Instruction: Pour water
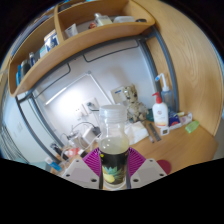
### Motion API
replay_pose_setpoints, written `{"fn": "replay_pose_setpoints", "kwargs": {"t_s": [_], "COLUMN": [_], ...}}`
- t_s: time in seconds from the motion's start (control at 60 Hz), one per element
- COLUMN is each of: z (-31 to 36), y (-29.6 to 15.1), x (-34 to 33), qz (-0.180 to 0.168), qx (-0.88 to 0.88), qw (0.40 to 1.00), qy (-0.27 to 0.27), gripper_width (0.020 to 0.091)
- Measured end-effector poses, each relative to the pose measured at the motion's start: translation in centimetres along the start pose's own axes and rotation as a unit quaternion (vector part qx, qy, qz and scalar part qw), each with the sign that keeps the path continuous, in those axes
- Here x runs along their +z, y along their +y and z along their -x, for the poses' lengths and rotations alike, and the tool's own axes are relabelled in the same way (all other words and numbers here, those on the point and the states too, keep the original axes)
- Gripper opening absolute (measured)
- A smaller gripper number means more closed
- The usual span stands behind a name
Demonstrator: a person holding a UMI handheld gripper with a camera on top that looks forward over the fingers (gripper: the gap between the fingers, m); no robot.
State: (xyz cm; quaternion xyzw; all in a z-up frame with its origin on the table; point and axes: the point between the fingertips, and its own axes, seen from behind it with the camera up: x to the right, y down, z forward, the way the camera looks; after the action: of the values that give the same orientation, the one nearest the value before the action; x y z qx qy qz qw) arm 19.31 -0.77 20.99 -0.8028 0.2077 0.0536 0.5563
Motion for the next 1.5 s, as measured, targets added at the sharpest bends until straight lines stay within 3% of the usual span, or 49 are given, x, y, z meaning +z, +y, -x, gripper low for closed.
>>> {"fn": "replay_pose_setpoints", "kwargs": {"t_s": [0.1,0.25,0.6,0.7,0.733,0.883,1.0,1.1,1.333,1.5], "z": [-5.2,-11.2,-15.5,-16.4,-16.1,-15.9,-16.8,-16.4,-17.0,-16.2], "y": [-0.7,0.1,2.7,4.2,3.8,4.1,6.6,7.4,11.1,10.5], "x": [0.3,1.6,5.1,5.4,5.5,5.2,5.2,4.3,-2.3,-6.7], "qz": [-0.025,-0.027,-0.051,-0.043,-0.058,-0.067,-0.01,0.006,0.101,0.137], "qx": [-0.075,-0.122,-0.131,-0.145,-0.151,-0.169,-0.183,-0.186,-0.189,-0.176], "qw": [0.995,0.985,0.983,0.98,0.979,0.976,0.974,0.974,0.97,0.971], "qy": [0.057,0.115,0.122,0.126,0.12,0.121,0.134,0.126,0.118,0.09], "gripper_width": [0.0307,0.0317,0.0325,0.0357,0.0357,0.042,0.0549,0.0618,0.0622,0.0623]}}
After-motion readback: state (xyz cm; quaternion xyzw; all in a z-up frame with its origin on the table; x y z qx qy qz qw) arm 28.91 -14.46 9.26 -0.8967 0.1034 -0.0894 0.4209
